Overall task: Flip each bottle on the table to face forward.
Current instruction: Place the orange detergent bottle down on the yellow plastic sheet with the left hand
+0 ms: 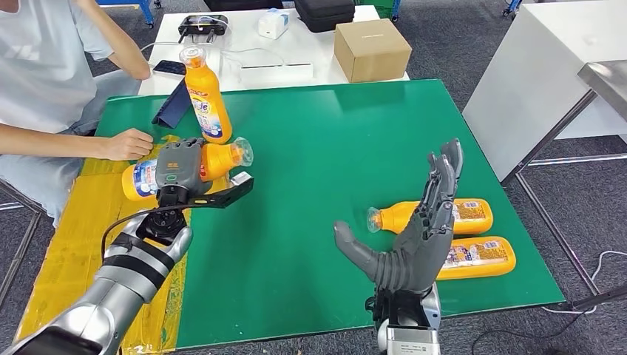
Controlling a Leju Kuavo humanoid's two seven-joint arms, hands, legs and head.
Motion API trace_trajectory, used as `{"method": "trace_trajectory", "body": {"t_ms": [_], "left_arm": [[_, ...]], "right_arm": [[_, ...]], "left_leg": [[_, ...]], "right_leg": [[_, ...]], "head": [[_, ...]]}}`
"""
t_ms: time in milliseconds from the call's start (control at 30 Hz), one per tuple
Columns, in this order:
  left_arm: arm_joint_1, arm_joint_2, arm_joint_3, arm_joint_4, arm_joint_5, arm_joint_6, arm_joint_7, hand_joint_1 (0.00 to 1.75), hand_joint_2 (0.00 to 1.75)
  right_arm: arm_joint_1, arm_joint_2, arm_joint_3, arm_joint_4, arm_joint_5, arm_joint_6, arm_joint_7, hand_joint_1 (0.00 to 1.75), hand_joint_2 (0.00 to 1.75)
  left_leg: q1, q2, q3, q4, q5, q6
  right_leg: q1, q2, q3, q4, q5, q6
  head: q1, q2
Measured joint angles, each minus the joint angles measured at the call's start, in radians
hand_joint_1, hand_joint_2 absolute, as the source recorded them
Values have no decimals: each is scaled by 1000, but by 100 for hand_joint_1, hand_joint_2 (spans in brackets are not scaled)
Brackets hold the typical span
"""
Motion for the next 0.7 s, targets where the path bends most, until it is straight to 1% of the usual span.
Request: {"method": "trace_trajectory", "body": {"t_ms": [233, 433, 467, 567, 600, 700], "left_arm": [[-59, 2, -32, 247, 0, 0, 84, 175, 175], [-73, 10, -34, 373, 0, -3, 90, 175, 175], [-73, 11, -32, 386, 0, -4, 86, 137, 175], [-73, 14, -20, 417, 1, -11, 67, 6, 175], [-72, 14, -15, 424, 2, -17, 60, 0, 175], [-72, 14, 0, 437, 2, -22, 44, 0, 175]], "right_arm": [[-25, 0, 3, 7, -7, 5, 10, 0, 175], [-37, 0, 6, 21, -21, 7, 10, 0, 175], [-38, 0, 7, 23, -23, 7, 10, 0, 175], [-40, 0, 7, 28, -25, 8, 10, 0, 175], [-40, 0, 7, 29, -26, 9, 10, 0, 175], [-41, 0, 7, 35, -27, 15, 14, 0, 175]], "left_leg": [[0, 0, 0, 0, 0, 0], [0, 0, -1, 0, 0, 0], [0, 0, -1, 0, 0, 0], [0, -1, -1, 0, 0, 0], [0, -1, -1, 0, 0, 0], [0, -1, 0, 0, 0, 0]], "right_leg": [[0, 0, 0, 0, 0, 0], [0, 0, 0, 0, 0, 0], [0, 0, 0, 0, 0, 0], [0, 0, 0, 0, 0, 0], [0, 0, 0, 0, 0, 0], [0, 0, 1, 0, 0, 0]], "head": [[0, 0], [0, 0], [0, 0], [0, 0], [0, 0], [0, 0]]}}
